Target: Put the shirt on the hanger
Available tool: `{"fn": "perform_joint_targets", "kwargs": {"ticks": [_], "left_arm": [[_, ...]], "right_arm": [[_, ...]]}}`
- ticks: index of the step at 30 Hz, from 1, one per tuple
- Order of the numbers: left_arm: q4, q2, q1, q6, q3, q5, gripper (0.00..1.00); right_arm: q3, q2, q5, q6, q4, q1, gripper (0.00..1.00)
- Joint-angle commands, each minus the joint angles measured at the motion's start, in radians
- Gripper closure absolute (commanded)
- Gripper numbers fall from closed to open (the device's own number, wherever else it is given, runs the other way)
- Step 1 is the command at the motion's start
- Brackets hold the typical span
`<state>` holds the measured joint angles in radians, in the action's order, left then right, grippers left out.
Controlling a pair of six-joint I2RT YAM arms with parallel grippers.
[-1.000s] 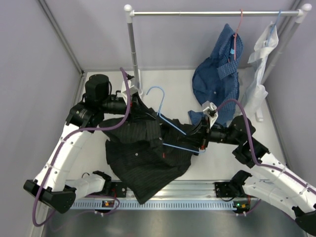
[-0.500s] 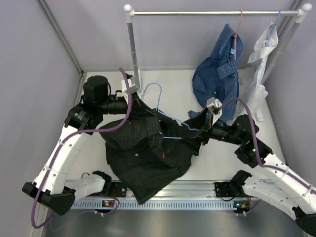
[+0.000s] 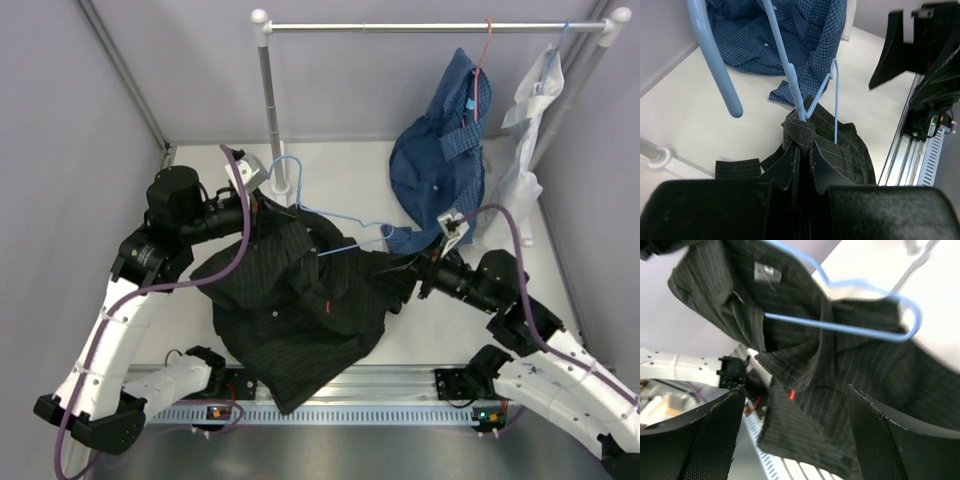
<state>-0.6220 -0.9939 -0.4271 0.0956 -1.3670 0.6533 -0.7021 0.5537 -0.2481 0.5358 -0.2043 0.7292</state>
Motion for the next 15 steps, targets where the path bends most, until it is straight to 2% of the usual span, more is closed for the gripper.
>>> {"fn": "perform_joint_targets", "kwargs": {"ticks": [1,5,10,14,15], "left_arm": [[0.044,-0.003,0.001,-0.039,-0.032,-0.047,1.00],[0.071,-0.008,0.001,-0.076,-0.027,-0.090,1.00],[0.111,0.003,0.001,-0.128,-0.018,-0.078,1.00],[0.113,0.012,0.001,-0.132,-0.023,-0.084,1.00],[0.114,0.015,0.001,-0.135,-0.023,-0.095,1.00]], "right_arm": [[0.108,0.051,-0.106,0.226,0.272,-0.004,0.23],[0.162,0.155,-0.115,0.296,0.452,-0.002,0.23],[0.116,0.349,-0.138,0.271,0.543,0.030,0.30],[0.064,0.440,-0.085,0.224,0.556,0.068,0.37],[0.064,0.454,-0.074,0.217,0.563,0.079,0.41]]}}
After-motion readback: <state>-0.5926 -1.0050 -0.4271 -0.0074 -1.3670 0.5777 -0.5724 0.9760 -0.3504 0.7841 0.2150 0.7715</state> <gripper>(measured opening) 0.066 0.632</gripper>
